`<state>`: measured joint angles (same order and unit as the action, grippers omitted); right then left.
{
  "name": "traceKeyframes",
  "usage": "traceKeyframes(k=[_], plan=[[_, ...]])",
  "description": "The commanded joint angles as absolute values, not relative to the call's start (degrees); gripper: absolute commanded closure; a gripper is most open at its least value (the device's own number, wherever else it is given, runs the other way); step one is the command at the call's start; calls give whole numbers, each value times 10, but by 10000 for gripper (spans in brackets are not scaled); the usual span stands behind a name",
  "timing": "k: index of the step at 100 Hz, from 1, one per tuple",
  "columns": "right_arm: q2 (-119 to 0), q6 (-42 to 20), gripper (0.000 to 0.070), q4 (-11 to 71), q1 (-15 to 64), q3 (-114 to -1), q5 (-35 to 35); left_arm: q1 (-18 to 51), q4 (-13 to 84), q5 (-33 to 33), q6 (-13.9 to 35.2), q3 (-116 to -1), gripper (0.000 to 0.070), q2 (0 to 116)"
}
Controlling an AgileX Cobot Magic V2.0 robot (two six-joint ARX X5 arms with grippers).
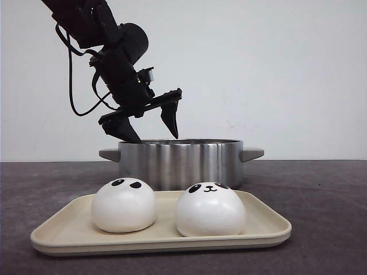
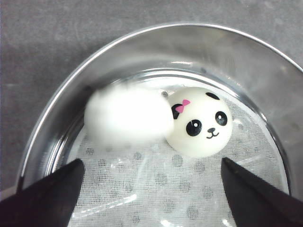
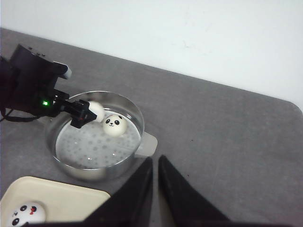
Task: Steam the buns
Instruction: 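Lower the bun into the steamer pot and open the left gripper, then raise the left gripper away from the pot, then lower the right gripper onto the front panda bun nearest it and grasp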
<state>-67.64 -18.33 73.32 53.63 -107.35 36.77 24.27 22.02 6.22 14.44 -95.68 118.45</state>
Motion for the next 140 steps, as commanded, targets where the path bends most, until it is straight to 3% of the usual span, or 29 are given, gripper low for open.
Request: traceKeyframes(k=[1,24,42,53,77,101,107,117,122,140], plan=[[-681,-191,687,739,543,-1077,382,247,230,65,147,-983,139,1191],[-680,-191,687,729,543,-1007,396,247,268,64,174,-1006,146,1127],[-680,-197,687,647,543,-900,381,248,303,64,172,-1006,147,1036],[-680,-220,687,572,543,-824,318,252,347,64,164,-1006,148,973],[-683,-285,687,427,541,-671,150,279,437,62,92,-1006,149,843],[-704,-300,684,432,534,-629,61,296,469,59,87,-1006,150,732],[-708,-301,626,434,530,-629,28,296,474,59,84,-1006,150,706],[-708,-310,419,435,527,-629,0,296,483,58,84,-1006,150,667],[-708,-313,353,436,527,-629,-6,296,489,58,84,-1006,150,651],[-718,-316,293,465,526,-629,-63,296,536,58,82,-1006,163,605]])
